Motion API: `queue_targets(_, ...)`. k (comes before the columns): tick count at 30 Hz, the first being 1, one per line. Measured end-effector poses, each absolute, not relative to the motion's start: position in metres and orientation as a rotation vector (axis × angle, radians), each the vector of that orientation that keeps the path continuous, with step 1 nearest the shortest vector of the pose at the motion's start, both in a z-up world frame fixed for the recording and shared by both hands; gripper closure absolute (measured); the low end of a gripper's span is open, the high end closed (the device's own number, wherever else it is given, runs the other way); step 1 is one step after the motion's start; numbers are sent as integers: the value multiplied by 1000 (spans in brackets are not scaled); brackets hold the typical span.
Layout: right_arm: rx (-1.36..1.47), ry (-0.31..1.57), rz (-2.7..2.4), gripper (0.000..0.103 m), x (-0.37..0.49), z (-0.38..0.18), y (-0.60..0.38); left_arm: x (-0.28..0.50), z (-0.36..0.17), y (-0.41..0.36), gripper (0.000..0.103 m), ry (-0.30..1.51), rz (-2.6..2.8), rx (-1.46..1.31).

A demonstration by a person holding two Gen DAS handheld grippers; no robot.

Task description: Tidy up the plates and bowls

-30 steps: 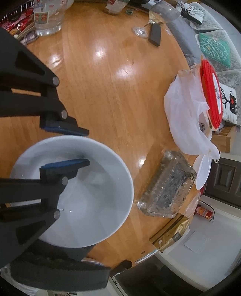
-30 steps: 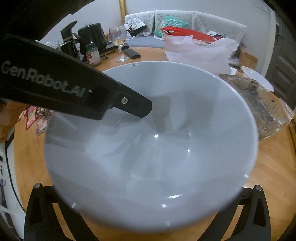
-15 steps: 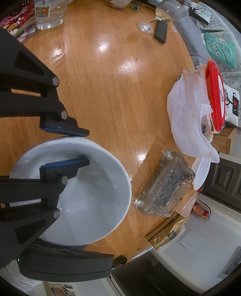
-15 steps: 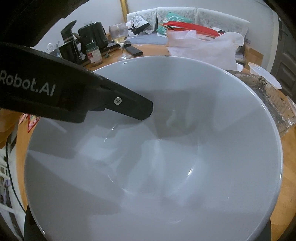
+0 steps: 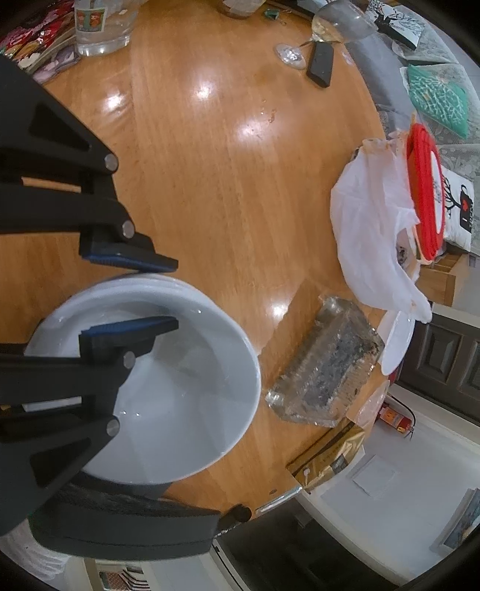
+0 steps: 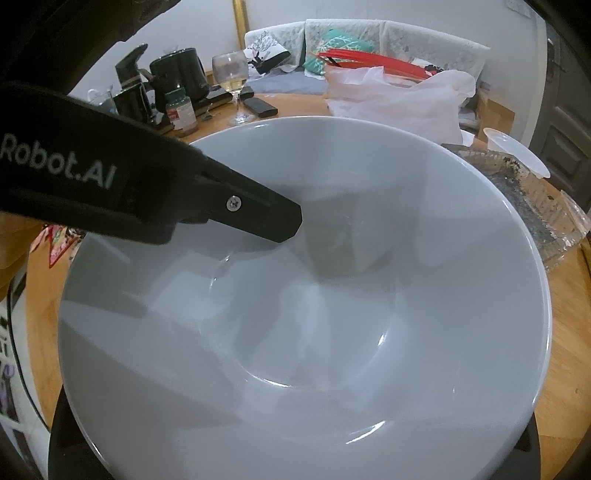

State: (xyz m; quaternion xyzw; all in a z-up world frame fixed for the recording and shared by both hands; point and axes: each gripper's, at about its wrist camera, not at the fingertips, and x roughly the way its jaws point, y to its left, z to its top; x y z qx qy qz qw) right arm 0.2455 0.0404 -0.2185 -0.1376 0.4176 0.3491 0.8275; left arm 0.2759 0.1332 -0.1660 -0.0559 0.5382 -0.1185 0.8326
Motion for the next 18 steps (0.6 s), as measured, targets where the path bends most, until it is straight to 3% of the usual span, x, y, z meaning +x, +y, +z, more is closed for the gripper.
queue_targets(18,-294,827,726,1,212,-186,21,239,-124,113,84,1094,-271,-56)
